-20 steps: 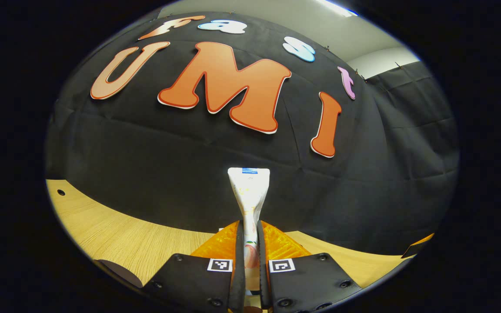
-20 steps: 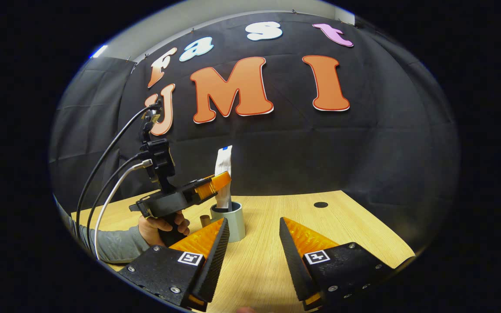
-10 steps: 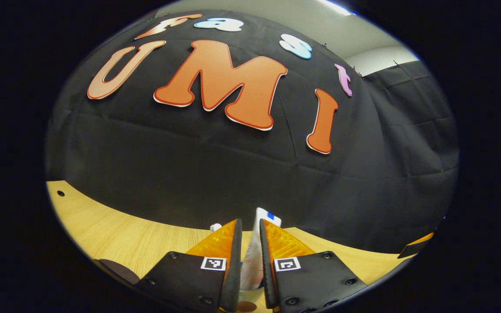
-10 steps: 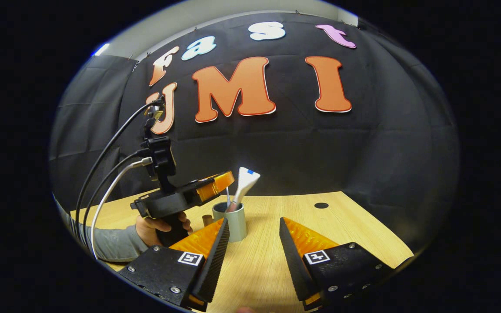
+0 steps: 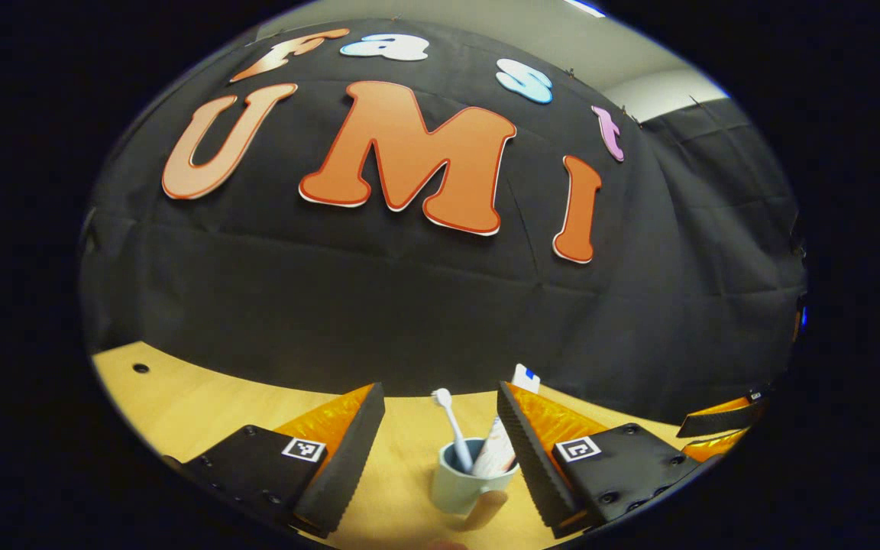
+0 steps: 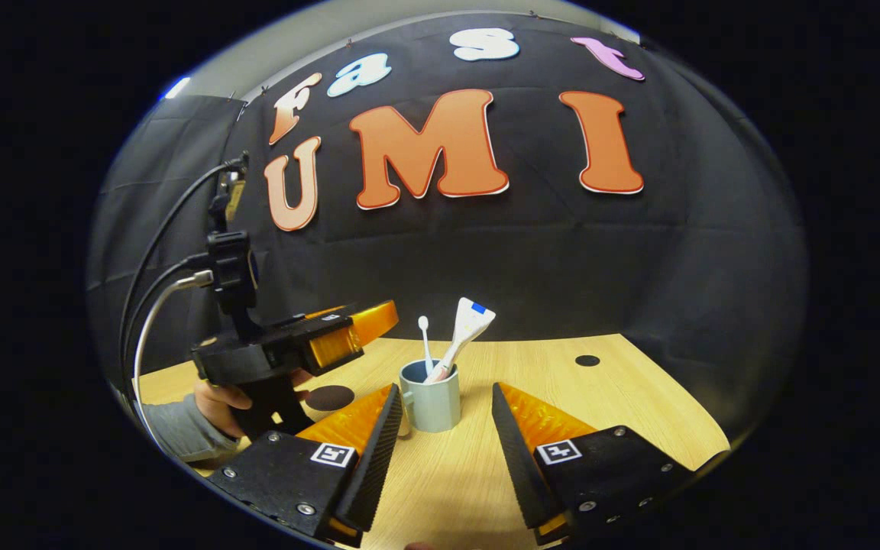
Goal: Put the toothbrush and toothpaste on the desktop into the cup, then pick up the cup and place it on the coaster on the desktop.
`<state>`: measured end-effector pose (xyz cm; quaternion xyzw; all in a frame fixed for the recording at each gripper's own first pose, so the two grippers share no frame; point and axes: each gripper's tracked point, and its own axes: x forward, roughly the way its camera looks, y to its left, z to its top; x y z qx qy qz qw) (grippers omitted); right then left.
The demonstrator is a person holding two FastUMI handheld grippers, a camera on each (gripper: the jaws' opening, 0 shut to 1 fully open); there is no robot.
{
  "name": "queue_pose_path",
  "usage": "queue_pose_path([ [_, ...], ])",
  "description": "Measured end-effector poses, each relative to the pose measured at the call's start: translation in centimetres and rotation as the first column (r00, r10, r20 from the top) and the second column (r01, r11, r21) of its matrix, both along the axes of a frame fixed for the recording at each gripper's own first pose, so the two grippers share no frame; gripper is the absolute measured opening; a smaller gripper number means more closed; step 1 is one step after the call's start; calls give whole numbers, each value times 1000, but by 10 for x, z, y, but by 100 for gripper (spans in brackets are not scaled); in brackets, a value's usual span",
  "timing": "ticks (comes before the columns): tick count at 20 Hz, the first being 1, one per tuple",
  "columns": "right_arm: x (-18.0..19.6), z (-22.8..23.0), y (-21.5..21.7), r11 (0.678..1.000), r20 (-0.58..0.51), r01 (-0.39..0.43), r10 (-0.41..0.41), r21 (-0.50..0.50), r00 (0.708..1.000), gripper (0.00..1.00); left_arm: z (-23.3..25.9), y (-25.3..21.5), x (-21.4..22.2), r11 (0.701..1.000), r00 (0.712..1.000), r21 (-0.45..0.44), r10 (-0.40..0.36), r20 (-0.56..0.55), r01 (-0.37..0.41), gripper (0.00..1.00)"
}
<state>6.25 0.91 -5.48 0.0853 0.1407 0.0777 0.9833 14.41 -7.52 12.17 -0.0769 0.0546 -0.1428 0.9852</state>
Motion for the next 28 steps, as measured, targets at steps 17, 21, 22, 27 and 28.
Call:
queue_pose_path([
  [17, 61, -19, 45, 1000, -384, -11, 7, -9, 923, 75, 20, 161, -88, 945, 971, 247, 233, -44, -216, 97],
  [21, 69, -34, 70, 999, -501, -25, 42, 41, 865, 75, 12, 185, -101, 925, 960, 284, 277, -45, -253, 97],
  [22, 71, -38, 70, 999, -526, -22, 32, 25, 850, 76, 8, 188, -102, 927, 959, 277, 278, -55, -253, 97],
  [27, 78, -69, 76, 996, -672, -28, -33, -79, 740, 76, -11, 206, -107, 924, 949, 281, 299, -102, -261, 100],
  [28, 79, -78, 78, 995, -699, -31, -42, -91, 714, 76, -14, 211, -108, 921, 946, 283, 307, -109, -266, 100],
])
